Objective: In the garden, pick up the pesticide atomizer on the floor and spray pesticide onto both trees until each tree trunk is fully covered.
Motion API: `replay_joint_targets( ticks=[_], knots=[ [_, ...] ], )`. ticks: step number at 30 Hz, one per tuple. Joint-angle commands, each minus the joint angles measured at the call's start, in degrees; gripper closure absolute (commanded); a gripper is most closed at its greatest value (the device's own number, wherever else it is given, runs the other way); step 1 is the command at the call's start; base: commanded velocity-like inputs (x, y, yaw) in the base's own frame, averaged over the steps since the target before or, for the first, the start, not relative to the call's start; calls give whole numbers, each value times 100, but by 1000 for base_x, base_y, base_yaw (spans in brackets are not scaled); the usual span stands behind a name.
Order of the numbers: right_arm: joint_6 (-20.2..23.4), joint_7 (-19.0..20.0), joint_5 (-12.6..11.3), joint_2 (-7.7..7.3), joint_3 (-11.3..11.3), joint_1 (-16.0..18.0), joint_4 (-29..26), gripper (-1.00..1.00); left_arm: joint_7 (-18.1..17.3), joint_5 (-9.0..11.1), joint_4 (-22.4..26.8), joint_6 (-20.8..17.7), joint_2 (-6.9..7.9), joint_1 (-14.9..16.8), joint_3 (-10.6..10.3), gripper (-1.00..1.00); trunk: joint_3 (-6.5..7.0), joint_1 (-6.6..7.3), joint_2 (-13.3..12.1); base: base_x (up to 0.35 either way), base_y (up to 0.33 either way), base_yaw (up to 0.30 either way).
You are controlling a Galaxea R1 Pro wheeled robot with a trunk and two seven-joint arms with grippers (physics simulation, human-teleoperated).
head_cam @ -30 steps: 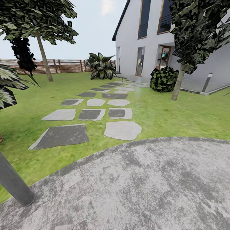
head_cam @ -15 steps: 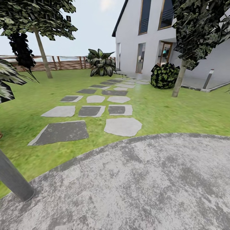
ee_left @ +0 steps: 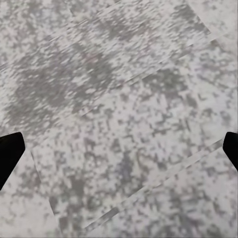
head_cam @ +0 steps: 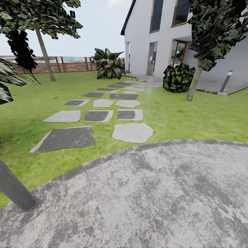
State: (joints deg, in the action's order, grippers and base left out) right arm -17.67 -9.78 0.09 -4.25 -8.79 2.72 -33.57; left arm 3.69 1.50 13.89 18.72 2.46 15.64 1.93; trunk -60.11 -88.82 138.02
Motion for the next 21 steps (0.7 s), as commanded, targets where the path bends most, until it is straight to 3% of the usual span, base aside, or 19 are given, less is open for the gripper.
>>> replay_joint_targets(
  ticks=[1, 16, 21],
  knots=[
    [0, 1, 0, 0, 0, 2, -3, -100, 0, 0, 0, 0, 0, 0, 0, -100, -10, 0, 0, 0, 0, 0],
    [0, -7, 7, -5, -3, 0, 4, -100, 0, 8, 0, 0, 4, 0, 10, -100, -91, 0, 0, 0, 0, 0],
    [0, -7, 8, -5, -8, 0, 2, -100, 0, 10, -2, 0, 18, 0, 16, -100, -92, 0, 0, 135, 0, 0]
  ],
)
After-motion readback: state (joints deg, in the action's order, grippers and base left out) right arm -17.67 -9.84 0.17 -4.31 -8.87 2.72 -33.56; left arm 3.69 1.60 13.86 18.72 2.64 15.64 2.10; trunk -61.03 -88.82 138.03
